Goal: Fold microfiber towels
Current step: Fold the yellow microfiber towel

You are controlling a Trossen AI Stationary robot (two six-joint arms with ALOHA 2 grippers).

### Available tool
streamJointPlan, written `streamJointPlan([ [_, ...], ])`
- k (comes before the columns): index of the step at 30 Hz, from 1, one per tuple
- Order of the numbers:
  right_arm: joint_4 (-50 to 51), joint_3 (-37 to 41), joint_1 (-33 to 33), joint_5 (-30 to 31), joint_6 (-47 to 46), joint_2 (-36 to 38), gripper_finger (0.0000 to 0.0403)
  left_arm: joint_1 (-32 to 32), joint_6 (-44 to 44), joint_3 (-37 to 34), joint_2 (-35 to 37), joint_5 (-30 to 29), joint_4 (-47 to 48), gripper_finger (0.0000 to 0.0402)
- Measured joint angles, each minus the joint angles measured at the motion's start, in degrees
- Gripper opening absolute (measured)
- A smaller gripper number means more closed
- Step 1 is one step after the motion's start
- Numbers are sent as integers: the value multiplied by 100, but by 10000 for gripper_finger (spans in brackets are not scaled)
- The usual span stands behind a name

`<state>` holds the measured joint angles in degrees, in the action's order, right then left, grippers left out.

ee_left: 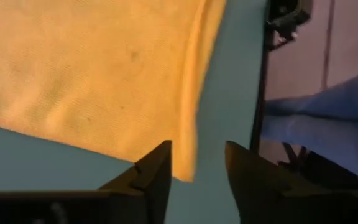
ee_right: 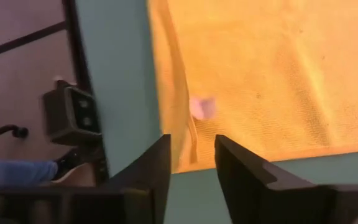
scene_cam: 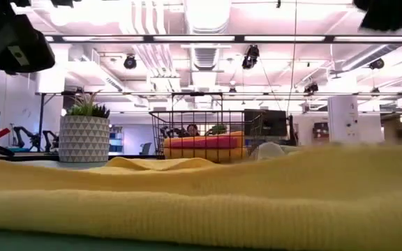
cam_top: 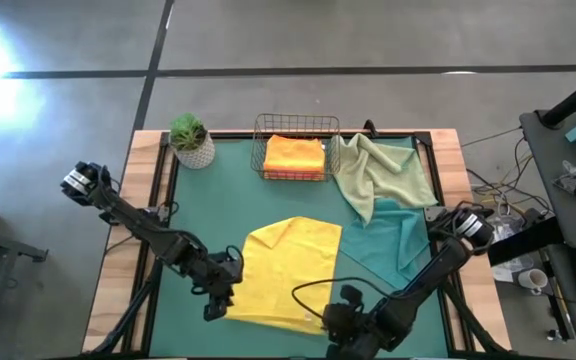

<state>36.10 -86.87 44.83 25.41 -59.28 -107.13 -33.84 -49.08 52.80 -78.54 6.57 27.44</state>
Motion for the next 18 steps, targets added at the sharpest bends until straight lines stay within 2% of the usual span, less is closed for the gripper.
streamJointPlan([
  [3, -1, 0, 43, 1, 28, 140, 138, 16, 201, 0, 66, 101, 2, 158],
  [5, 58, 0, 40, 30, 57, 244, 147, 58, 608, 4, 95, -54, 2, 165],
  [7, 119, 0, 27, 215, 96, 320, 151, 122, 1019, 4, 104, -482, 6, 167],
  [11, 403, 0, -32, 984, 224, 419, 149, 336, 1984, 0, 81, -1451, 59, 168],
  [13, 724, 0, -127, 1086, 228, 437, 145, 506, 2380, -56, 25, -1723, 33, 168],
  [18, 1350, 45, -492, 1132, 194, 437, 136, 923, 3053, -388, -225, -1759, -1, 168],
])
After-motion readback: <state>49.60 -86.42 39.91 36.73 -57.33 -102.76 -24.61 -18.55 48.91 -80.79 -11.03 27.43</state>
